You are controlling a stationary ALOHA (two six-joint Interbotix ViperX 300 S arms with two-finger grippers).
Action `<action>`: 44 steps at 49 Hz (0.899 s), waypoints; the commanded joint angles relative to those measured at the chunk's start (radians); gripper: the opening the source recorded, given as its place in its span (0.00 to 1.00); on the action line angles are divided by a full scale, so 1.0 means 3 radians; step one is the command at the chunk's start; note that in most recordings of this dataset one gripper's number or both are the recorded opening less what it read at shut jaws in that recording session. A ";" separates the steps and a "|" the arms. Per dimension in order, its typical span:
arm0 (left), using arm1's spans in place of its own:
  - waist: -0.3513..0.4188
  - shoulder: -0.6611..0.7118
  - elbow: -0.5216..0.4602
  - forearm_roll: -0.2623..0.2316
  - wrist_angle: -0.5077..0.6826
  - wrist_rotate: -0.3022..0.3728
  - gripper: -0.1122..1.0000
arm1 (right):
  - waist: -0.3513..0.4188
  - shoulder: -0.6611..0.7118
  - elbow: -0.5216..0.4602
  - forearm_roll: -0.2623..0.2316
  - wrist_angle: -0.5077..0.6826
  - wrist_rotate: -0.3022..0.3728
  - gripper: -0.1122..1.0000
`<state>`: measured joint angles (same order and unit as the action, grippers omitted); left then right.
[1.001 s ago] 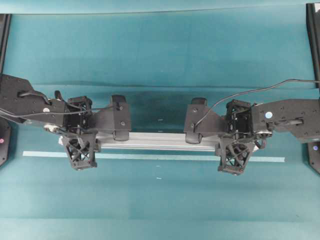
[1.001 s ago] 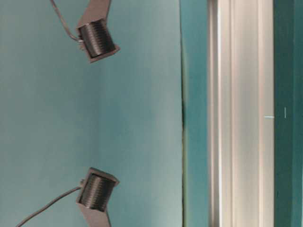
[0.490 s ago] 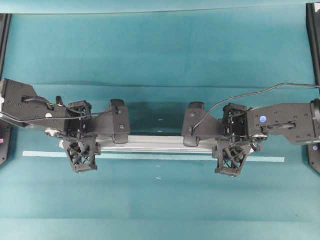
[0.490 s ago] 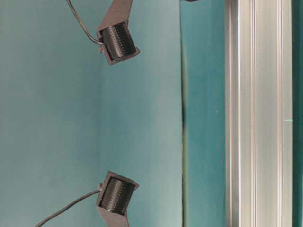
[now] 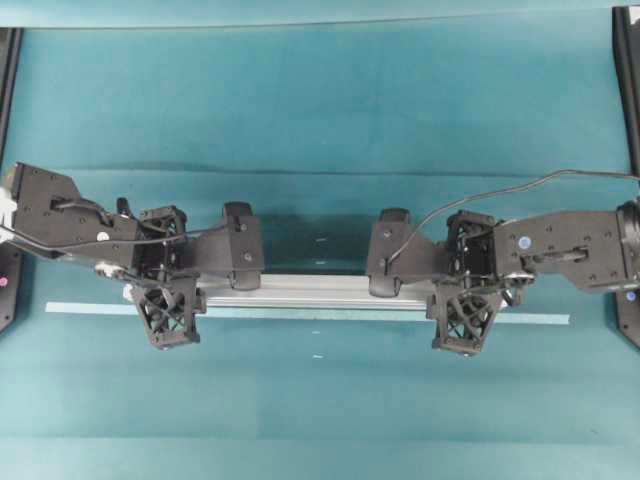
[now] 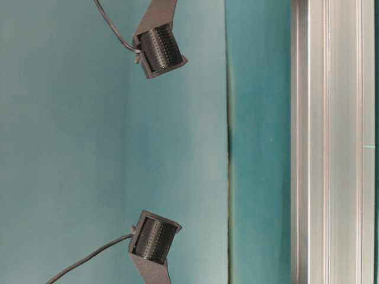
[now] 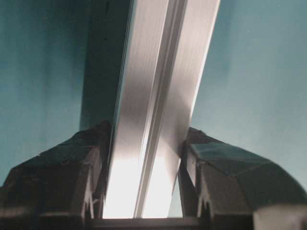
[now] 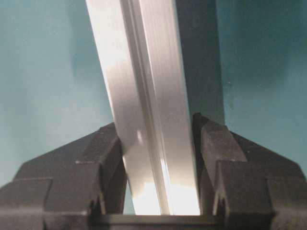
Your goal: Lift the metal rail with both hands and move it towards you.
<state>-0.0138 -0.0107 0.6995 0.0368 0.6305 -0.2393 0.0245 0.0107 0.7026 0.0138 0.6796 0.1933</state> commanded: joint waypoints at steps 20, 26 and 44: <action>0.0026 0.0056 -0.0031 -0.0020 -0.0179 -0.0281 0.38 | -0.0010 0.0041 0.0046 0.0041 -0.0128 0.0102 0.46; 0.0026 0.0082 -0.0026 -0.0020 -0.0189 -0.0281 0.38 | -0.0010 0.0066 0.0072 0.0041 -0.0184 0.0102 0.46; 0.0026 0.0072 0.0020 -0.0020 -0.0383 -0.0220 0.38 | -0.0020 0.0077 0.0107 0.0041 -0.0368 0.0097 0.46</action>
<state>-0.0138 0.0000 0.7118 0.0368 0.5599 -0.2393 0.0245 0.0153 0.7363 0.0138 0.5967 0.1917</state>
